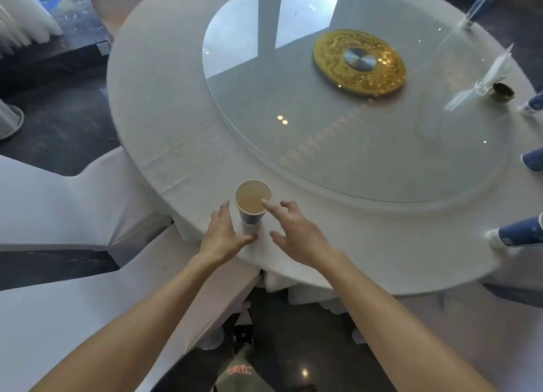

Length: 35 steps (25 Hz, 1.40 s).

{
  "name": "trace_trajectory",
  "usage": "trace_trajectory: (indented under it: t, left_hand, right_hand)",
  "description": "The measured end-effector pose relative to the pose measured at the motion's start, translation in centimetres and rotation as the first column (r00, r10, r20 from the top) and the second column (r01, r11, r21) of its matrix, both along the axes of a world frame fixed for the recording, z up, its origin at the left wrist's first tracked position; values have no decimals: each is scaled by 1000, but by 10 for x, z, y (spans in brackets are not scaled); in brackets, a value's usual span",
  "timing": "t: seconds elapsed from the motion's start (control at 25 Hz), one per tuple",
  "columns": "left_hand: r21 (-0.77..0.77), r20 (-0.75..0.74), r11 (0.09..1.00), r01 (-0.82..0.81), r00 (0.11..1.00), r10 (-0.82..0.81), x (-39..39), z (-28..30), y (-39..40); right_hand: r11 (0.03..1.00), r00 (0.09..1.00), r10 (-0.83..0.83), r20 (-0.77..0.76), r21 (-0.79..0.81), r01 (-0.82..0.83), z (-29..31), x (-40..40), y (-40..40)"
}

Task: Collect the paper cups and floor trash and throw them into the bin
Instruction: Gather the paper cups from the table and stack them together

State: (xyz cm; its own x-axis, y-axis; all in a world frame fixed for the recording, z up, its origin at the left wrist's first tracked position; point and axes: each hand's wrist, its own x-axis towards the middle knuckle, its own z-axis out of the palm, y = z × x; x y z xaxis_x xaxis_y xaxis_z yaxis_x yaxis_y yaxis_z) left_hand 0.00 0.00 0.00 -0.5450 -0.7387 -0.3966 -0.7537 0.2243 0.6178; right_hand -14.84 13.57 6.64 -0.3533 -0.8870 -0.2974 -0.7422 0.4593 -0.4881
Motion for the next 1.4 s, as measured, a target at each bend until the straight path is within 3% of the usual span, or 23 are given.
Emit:
trace_trajectory:
  t: [0.24,0.44,0.6,0.88,1.2,1.4]
  left_hand:
    - [39,-211,998,41,977,-32,-19,-3,-11]
    - [106,-330,985,138,939,-96,-45,13,12]
    - [148,-399,925,351,876,-269,-86,18,54]
    - [163,-398,829,534,805,-440,-156,14,153]
    - [116,-374,869,481,832,-410,-232,23,300]
    - [58,-284,893,446,865,-414,-252,26,361]
  right_hand:
    - [996,1000,-26,5,81,25,-7,0,-15]
    - [963,960,-262,99,-30,266,0,-18,18]
    - [886,869,-410,275,-104,451,14,-42,82]
    - [776,753,-552,358,-110,621,23,-82,202]
    - [732,700,-601,386,-85,676,27,-157,342]
    - [744,721,-635,278,-29,667,35,-210,411]
